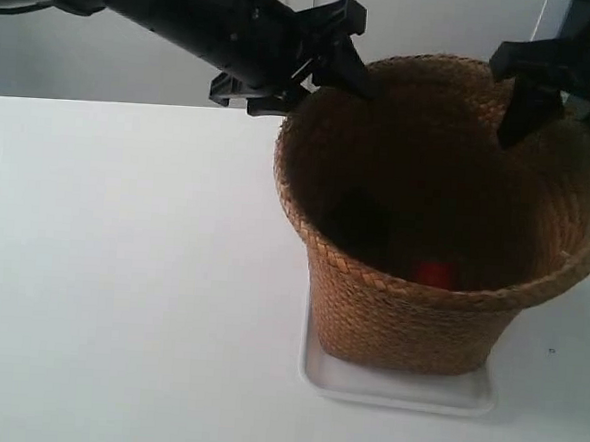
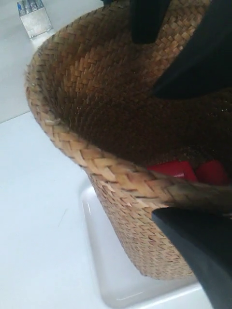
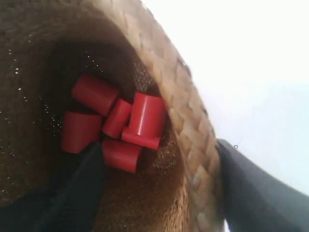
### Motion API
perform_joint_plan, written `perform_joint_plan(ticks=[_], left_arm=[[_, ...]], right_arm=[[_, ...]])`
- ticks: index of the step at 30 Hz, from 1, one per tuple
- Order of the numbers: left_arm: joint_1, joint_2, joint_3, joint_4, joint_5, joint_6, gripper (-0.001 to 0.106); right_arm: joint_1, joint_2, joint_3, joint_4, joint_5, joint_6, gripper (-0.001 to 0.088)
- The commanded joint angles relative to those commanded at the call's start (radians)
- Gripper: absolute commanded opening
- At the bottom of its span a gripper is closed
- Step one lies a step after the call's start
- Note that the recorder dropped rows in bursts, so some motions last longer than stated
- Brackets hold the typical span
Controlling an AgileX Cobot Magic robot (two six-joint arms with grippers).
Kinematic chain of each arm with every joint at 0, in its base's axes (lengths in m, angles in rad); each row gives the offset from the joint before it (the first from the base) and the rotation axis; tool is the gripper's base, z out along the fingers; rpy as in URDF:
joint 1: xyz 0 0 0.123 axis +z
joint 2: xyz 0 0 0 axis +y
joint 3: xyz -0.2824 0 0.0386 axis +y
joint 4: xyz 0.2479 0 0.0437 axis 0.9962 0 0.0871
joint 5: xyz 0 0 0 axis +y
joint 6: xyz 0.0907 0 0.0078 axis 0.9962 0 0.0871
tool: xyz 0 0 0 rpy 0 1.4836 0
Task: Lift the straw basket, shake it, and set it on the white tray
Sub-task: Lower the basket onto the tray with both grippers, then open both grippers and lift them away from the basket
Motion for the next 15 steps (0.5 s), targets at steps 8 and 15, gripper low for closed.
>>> perform_joint_plan(ticks=[8,15], left_arm=[[0.000,-0.081,0.000,0.090,0.019,0.003,0.067],[0.000,-0.168,0.000,0.165,0.032,0.010,0.067]], right_arm=[[0.000,-0.131,0.000,0.004,-0.008,-0.036,0.0604],[0.000,-0.231,0.000,0.007,-0.069,-0.036,0.0604]])
